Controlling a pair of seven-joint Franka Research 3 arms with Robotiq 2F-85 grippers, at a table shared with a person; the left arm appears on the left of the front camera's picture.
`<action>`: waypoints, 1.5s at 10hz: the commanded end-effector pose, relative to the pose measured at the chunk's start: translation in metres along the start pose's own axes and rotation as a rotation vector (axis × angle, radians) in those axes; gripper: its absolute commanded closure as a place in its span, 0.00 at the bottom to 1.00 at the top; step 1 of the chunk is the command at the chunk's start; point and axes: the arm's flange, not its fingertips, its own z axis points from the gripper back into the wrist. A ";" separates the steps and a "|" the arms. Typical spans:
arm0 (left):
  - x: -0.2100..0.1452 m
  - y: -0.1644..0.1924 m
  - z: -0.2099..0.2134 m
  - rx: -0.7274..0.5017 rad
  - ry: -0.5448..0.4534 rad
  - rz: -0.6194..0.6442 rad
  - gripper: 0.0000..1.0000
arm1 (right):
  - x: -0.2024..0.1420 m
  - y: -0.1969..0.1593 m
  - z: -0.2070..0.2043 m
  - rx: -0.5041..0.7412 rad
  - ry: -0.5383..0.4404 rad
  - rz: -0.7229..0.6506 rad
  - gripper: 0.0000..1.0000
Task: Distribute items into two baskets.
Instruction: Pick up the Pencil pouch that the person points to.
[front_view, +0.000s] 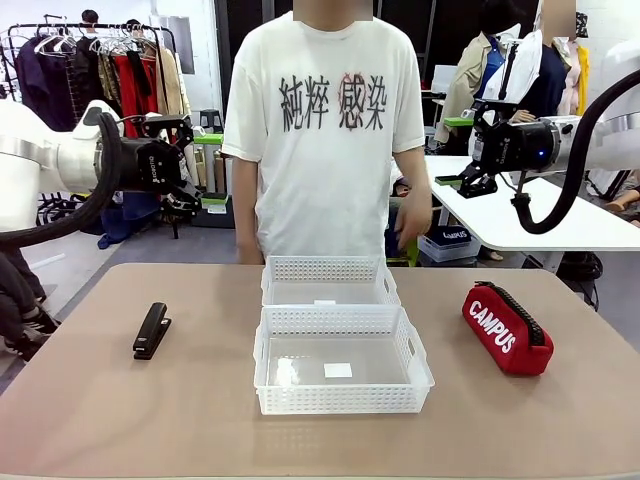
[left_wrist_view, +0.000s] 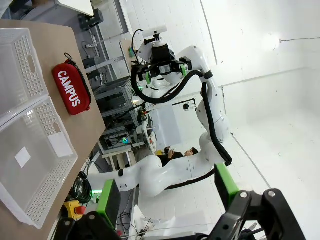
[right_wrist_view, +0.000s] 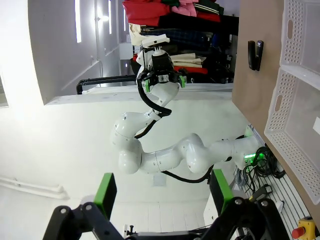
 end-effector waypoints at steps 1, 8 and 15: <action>-0.001 -0.002 0.001 0.004 0.002 -0.006 0.00 | -0.001 0.001 0.000 0.003 -0.002 -0.006 0.00; -0.001 -0.002 0.001 0.004 0.002 -0.006 0.00 | -0.001 0.001 0.000 0.003 -0.002 -0.006 0.00; -0.001 -0.002 0.001 0.004 0.002 -0.006 0.00 | -0.001 0.001 0.000 0.003 -0.002 -0.006 0.00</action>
